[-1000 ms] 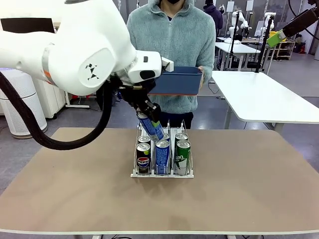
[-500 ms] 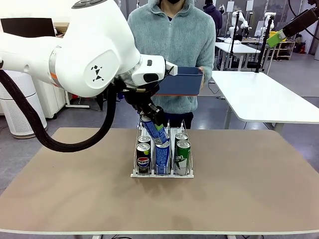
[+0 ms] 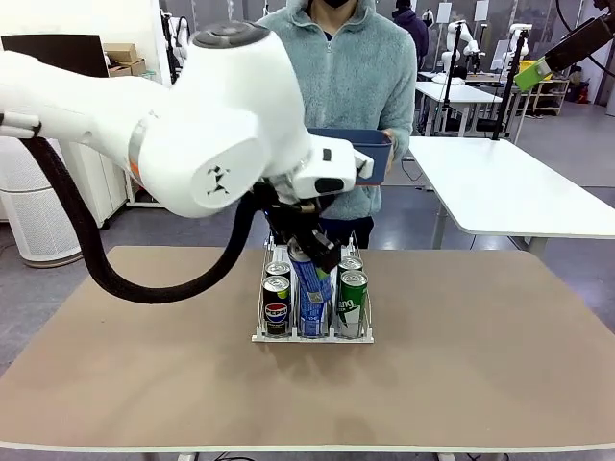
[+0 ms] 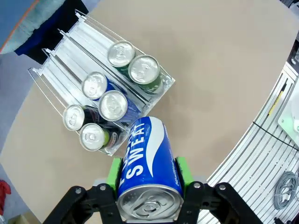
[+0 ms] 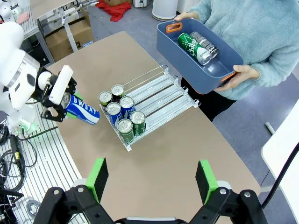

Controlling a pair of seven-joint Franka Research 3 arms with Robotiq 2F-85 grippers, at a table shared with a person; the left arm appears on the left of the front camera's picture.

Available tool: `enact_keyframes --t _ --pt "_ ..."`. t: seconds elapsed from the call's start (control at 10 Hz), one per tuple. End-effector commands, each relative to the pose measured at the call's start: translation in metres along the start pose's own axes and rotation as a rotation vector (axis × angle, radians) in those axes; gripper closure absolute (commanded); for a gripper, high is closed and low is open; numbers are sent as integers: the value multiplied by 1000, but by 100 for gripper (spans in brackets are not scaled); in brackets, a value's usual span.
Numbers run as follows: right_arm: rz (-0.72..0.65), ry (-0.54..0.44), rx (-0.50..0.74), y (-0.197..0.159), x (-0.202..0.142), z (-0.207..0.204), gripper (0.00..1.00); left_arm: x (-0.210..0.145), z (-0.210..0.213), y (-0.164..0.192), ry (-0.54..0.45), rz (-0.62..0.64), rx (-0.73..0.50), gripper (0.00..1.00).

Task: Fill the beverage cans into the dispenser.
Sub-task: Place the picked Ionic drink in the line of the Automatic Can Dispenser with the same cans.

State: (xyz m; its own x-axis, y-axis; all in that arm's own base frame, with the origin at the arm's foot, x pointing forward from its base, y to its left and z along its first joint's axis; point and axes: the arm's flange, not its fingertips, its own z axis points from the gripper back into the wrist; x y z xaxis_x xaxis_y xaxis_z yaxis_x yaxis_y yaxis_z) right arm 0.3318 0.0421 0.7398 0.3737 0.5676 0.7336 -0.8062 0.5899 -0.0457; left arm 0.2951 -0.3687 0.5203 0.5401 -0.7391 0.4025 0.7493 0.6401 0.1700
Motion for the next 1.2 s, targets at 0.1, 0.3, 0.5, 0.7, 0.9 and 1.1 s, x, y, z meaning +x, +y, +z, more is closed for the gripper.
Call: enact_keyframes --t 0.1,0.3,0.5,0.7,0.9,1.1 --pt "2 3 1 1 0 -1 0 -2 -17 -9 39 -50 24 43" --pt "2 3 1 1 0 -1 0 -5 -33 -8 56 -78 32 43" --pt "2 3 1 1 0 -1 0 -3 -45 -6 38 -83 21 43" --pt "2 3 1 1 0 -1 0 -4 -50 -2 39 -85 1 43" --pt "2 3 1 1 0 -1 0 -6 -47 -10 66 -71 1 43" --pt "2 3 1 1 0 -1 0 -5 -52 -10 68 -70 -5 43"
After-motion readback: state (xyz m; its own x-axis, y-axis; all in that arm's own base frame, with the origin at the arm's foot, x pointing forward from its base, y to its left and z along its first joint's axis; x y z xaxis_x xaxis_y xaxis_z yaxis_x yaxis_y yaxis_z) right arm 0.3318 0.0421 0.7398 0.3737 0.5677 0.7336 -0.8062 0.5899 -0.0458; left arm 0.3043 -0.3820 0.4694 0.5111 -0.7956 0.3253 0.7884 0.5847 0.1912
